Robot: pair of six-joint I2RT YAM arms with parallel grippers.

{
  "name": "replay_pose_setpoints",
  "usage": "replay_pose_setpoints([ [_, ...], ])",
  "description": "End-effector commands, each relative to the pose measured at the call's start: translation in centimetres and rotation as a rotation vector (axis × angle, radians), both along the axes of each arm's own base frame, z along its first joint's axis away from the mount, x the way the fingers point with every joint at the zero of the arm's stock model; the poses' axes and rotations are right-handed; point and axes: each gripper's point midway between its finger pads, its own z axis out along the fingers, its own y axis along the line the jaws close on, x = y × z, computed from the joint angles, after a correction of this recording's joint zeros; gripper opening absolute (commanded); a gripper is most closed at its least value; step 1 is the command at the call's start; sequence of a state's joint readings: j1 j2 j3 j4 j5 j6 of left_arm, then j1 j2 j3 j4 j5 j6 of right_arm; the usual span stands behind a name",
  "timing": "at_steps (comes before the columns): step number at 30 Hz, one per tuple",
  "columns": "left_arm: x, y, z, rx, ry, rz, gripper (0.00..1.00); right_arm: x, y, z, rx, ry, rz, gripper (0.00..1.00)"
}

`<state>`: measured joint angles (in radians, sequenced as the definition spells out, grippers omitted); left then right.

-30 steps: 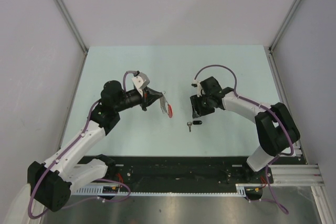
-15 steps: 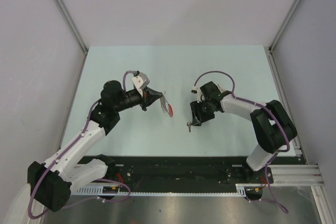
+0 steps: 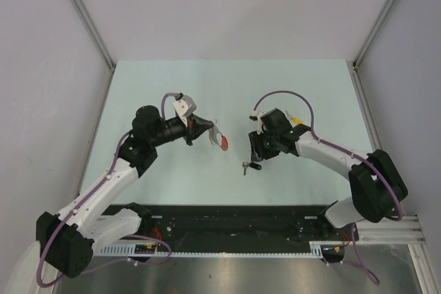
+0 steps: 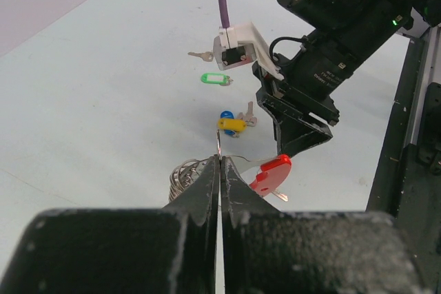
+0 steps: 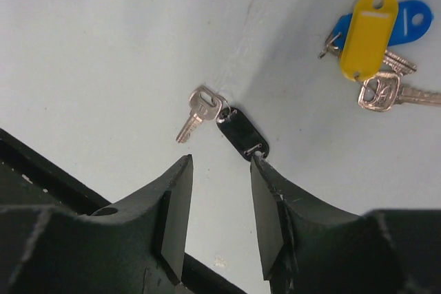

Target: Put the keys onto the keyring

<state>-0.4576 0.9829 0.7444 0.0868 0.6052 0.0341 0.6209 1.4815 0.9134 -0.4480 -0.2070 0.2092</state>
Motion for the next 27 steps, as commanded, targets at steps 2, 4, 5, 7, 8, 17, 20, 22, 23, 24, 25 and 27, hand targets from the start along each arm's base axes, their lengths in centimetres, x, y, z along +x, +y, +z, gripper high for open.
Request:
replay_pose_setpoints([
  [2, 0.1, 0.1, 3.7, -0.045, -0.104, -0.001, 0.0, 1.5, 0.8, 0.7, 0.007, -0.077, -0.035, 0.43],
  [4, 0.1, 0.2, 3.8, -0.047, -0.105, 0.001, 0.0, 1.7, 1.7, 0.8, 0.042, -0.079, -0.016, 0.43],
  [5, 0.1, 0.1, 3.9, -0.047, -0.107, 0.001, 0.0, 1.7, 2.0, 0.7, 0.048, -0.079, -0.009, 0.42],
  [7, 0.0, 0.2, 4.0, -0.048, -0.111, 0.002, 0.0, 2.1, 2.4, 0.3, 0.055, -0.077, -0.001, 0.42],
  [8, 0.0, 0.2, 4.0, -0.048, -0.111, 0.004, 0.0, 2.1, 2.5, 0.0, 0.055, -0.072, 0.006, 0.41],
  [17, 0.0, 0.2, 4.0, -0.047, -0.115, 0.002, 0.0, 2.7, 2.9, -2.1, 0.025, -0.053, 0.035, 0.34],
  [20, 0.0, 0.2, 4.0, -0.047, -0.112, 0.005, 0.0, 2.6, 3.0, -2.6, 0.025, -0.042, 0.05, 0.29],
  [22, 0.0, 0.2, 3.9, -0.046, -0.112, 0.002, 0.0, 2.6, 3.1, -2.8, 0.028, -0.037, 0.057, 0.27],
  [23, 0.0, 0.2, 3.9, -0.046, -0.109, 0.002, 0.0, 2.5, 3.1, -3.0, 0.025, -0.033, 0.06, 0.27],
  [24, 0.0, 0.2, 4.0, -0.046, -0.111, 0.002, 0.01, 2.5, 3.1, -3.1, 0.026, -0.031, 0.063, 0.26],
  [25, 0.0, 0.2, 3.9, -0.045, -0.111, 0.002, 0.01, 2.4, 3.2, -3.1, 0.03, -0.03, 0.067, 0.24],
  [27, 0.1, 0.2, 3.8, -0.044, -0.109, 0.002, 0.0, 2.5, 3.3, -3.2, 0.034, -0.028, 0.074, 0.23],
])
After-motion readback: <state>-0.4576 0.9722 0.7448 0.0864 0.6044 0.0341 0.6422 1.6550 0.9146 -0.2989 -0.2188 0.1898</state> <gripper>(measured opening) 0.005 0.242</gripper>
